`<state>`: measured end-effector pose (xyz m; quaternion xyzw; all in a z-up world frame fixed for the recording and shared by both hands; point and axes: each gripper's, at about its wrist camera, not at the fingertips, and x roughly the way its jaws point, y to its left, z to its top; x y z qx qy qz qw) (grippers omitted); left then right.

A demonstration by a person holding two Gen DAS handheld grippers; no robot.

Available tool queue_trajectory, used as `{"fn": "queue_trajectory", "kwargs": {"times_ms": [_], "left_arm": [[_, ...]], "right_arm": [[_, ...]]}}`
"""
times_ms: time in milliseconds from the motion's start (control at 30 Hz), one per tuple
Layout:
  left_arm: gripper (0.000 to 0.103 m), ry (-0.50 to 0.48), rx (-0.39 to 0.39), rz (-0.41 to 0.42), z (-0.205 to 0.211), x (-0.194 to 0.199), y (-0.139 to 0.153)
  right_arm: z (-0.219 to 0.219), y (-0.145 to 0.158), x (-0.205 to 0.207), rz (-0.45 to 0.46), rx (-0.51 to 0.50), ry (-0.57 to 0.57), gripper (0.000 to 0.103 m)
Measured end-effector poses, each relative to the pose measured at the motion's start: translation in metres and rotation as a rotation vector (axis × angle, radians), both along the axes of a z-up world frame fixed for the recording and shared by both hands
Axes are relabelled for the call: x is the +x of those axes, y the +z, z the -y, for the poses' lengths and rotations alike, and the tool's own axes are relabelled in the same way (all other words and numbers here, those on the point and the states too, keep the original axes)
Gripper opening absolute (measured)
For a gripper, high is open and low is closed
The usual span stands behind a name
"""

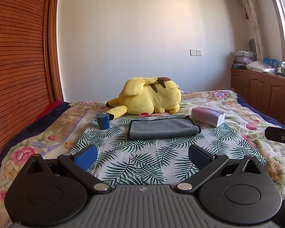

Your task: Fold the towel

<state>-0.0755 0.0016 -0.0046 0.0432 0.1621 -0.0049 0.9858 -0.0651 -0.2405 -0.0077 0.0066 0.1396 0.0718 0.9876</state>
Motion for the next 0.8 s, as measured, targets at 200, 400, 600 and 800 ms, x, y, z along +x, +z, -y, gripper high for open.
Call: {"fn": "queue_trajectory", "kwargs": {"times_ms": [200, 400, 600, 800], "left_arm": [[0.087, -0.004, -0.001, 0.022, 0.001, -0.004, 0.002], [0.087, -0.012, -0.004, 0.063, 0.002, -0.01, 0.005], [0.087, -0.018, -0.01, 0.085, 0.001, -0.012, 0.007], [0.087, -0.018, -0.008, 0.085, 0.001, -0.012, 0.007]], "right_arm": [[0.001, 0.0, -0.001, 0.014, 0.005, -0.008, 0.103], [0.003, 0.002, -0.005, 0.048, 0.01, -0.016, 0.103], [0.005, 0.003, -0.007, 0.073, 0.013, -0.035, 0.103], [0.005, 0.002, -0.007, 0.07, 0.011, -0.043, 0.103]]}}
